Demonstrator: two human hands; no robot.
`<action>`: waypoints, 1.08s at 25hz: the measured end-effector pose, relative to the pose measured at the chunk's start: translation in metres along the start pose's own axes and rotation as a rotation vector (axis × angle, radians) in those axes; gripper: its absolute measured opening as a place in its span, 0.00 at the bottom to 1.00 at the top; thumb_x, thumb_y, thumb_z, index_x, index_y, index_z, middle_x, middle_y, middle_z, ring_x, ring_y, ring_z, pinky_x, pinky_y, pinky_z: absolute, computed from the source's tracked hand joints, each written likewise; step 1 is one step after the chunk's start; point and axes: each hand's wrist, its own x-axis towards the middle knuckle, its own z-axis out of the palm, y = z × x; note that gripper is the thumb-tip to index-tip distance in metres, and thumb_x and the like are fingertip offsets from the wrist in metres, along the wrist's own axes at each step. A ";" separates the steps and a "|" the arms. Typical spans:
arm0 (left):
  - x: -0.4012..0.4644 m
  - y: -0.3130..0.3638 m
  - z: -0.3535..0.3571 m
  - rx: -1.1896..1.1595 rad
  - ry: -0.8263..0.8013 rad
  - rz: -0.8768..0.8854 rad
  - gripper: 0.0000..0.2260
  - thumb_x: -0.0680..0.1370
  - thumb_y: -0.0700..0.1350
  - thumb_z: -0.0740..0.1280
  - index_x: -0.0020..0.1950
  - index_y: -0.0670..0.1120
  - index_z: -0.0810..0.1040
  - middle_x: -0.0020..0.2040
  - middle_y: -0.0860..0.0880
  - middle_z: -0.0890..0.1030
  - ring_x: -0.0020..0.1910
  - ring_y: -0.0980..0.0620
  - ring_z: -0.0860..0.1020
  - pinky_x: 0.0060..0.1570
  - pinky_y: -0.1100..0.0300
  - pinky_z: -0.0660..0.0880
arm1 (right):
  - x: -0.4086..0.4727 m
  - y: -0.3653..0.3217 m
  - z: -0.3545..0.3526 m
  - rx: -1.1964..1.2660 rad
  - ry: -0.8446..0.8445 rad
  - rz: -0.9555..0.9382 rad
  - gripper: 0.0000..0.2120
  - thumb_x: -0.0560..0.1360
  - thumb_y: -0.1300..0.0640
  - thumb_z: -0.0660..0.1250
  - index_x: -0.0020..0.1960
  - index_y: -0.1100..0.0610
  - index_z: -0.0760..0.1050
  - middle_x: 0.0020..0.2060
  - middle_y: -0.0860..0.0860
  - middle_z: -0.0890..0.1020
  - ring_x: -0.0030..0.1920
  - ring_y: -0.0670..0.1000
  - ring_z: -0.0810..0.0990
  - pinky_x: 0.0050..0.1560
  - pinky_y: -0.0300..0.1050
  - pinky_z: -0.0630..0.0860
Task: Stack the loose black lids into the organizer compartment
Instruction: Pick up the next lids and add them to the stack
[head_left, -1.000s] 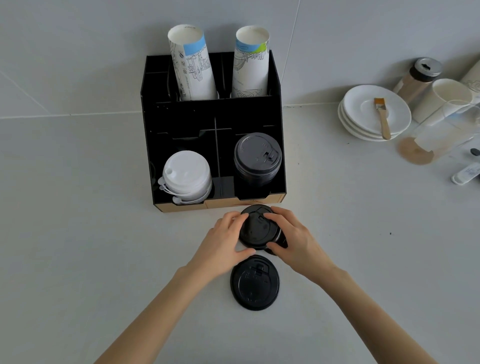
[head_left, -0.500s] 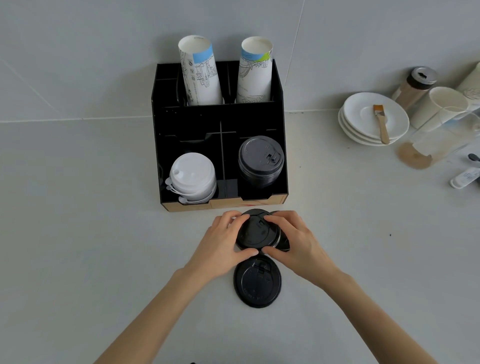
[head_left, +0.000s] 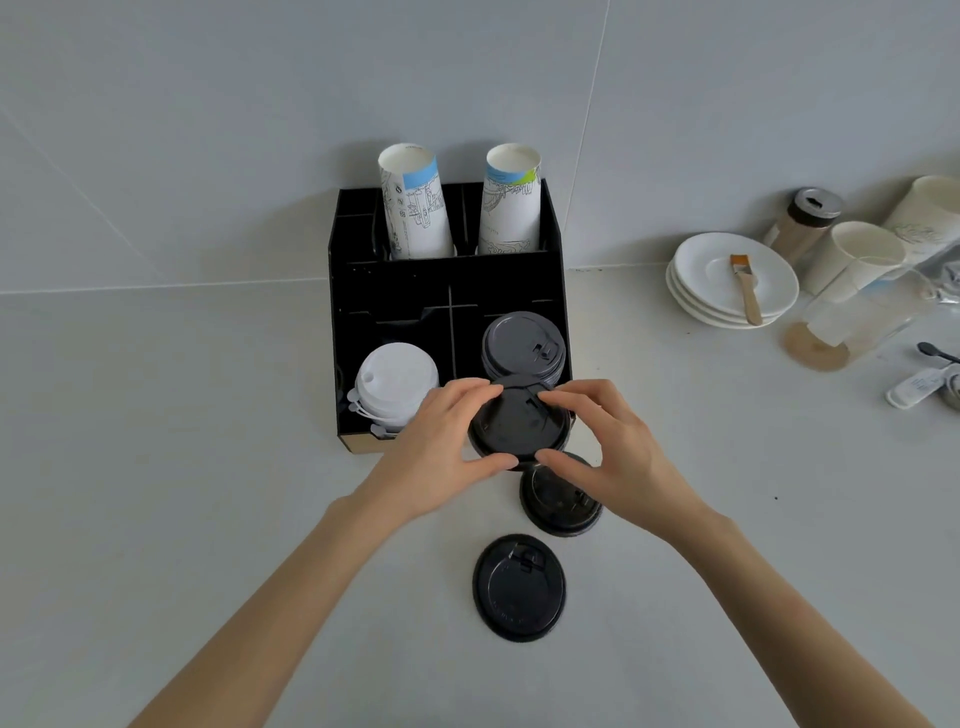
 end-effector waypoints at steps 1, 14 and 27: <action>0.005 0.002 -0.005 0.002 0.011 0.013 0.29 0.69 0.51 0.69 0.67 0.49 0.63 0.67 0.50 0.66 0.64 0.53 0.63 0.56 0.73 0.54 | 0.005 -0.001 -0.005 -0.008 0.013 -0.011 0.23 0.69 0.54 0.70 0.62 0.52 0.69 0.59 0.53 0.70 0.57 0.49 0.71 0.54 0.23 0.61; 0.072 -0.003 -0.029 0.081 -0.019 0.034 0.27 0.70 0.48 0.69 0.67 0.47 0.63 0.69 0.47 0.66 0.67 0.49 0.63 0.65 0.58 0.58 | 0.056 0.017 -0.019 -0.043 0.098 0.006 0.20 0.71 0.59 0.67 0.61 0.54 0.69 0.58 0.55 0.72 0.57 0.52 0.71 0.54 0.37 0.65; 0.092 -0.024 -0.013 0.139 -0.090 0.011 0.24 0.73 0.45 0.66 0.67 0.46 0.63 0.70 0.46 0.64 0.68 0.47 0.61 0.66 0.50 0.60 | 0.065 0.034 -0.003 -0.073 0.044 0.082 0.20 0.73 0.59 0.65 0.64 0.55 0.67 0.59 0.57 0.71 0.49 0.57 0.75 0.52 0.48 0.75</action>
